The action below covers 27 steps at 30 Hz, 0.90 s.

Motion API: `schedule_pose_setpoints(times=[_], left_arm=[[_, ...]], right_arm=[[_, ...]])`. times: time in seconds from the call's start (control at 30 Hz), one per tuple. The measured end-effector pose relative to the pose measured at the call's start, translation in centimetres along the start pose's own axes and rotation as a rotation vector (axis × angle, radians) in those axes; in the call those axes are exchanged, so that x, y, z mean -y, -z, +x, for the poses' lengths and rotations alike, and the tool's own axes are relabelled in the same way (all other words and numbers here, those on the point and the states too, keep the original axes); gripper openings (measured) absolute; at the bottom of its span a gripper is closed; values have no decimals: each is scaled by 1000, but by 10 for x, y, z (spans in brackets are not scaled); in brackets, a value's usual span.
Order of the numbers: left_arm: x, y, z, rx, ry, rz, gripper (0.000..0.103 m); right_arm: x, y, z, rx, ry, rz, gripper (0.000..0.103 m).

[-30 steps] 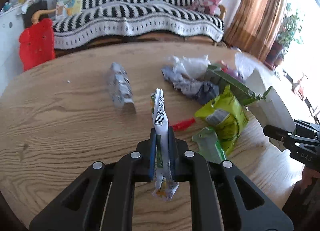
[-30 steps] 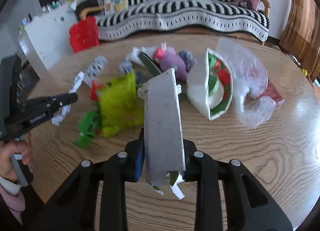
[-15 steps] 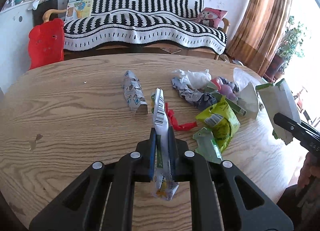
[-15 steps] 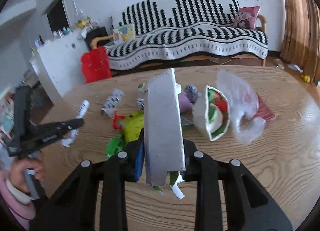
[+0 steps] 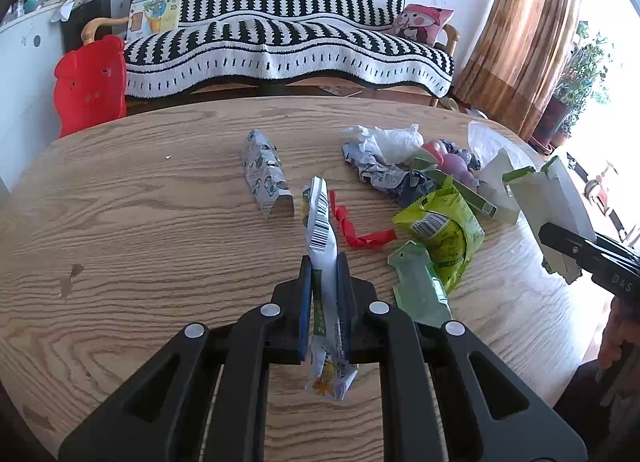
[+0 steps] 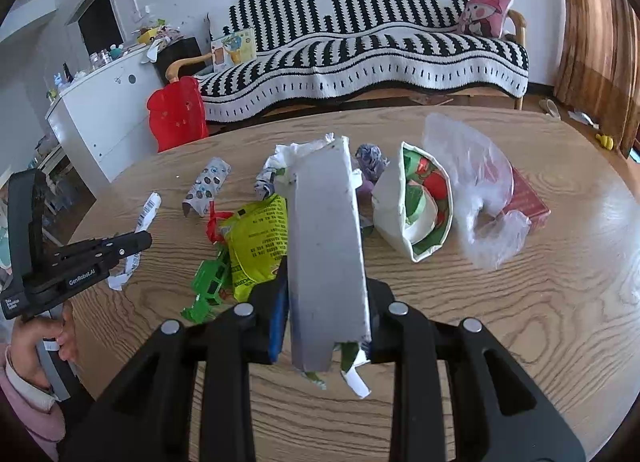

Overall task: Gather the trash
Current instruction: 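Carry the paper box and snack stick to the bin and open both tools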

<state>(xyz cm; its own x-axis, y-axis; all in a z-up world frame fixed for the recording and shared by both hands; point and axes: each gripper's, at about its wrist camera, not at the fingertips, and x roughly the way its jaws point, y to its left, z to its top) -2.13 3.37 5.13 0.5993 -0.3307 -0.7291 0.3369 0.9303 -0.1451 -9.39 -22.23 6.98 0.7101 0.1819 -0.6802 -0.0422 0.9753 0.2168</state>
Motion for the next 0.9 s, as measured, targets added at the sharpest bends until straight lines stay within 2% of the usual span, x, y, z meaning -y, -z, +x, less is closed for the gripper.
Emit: schedule_pose_setpoints(times=[0.13,0.23,0.3,0.43,0.53,0.57,0.6,0.63,0.7,0.73,0.77,0.83,0.9], left_arm=[[16,-2,-10,31,33,6,11],[41,-4,-23,54,83,21,11],[65,-6,-36,80,116,49,11],[139,-7,-58,105,247,134,11],[217,-1,-73,90,382,240,11],[244,4,-75,68,433,276,11],[283,15,-72,9,523,326,11],[308,25,-68,-43,581,352,11],[368,54,-49,-205,701,397,11],[394,72,-36,-287,733,410,11],[413,87,-25,-339,736,428,11],[449,126,2,-426,698,488,11],[463,156,25,-495,663,530,11]], right_arm=[[6,-2,-6,32,-1,35,28],[17,-3,-28,97,-21,94,28],[34,0,-60,174,-53,169,28],[84,25,-126,279,-51,293,28],[144,66,-185,305,19,385,28],[159,77,-198,308,40,407,28],[176,93,-215,309,67,436,28],[191,109,-228,307,90,463,28],[226,152,-252,291,133,549,28],[237,168,-256,280,142,582,29],[252,190,-260,264,152,630,28],[273,230,-258,217,170,708,28],[291,272,-244,138,159,799,29]])
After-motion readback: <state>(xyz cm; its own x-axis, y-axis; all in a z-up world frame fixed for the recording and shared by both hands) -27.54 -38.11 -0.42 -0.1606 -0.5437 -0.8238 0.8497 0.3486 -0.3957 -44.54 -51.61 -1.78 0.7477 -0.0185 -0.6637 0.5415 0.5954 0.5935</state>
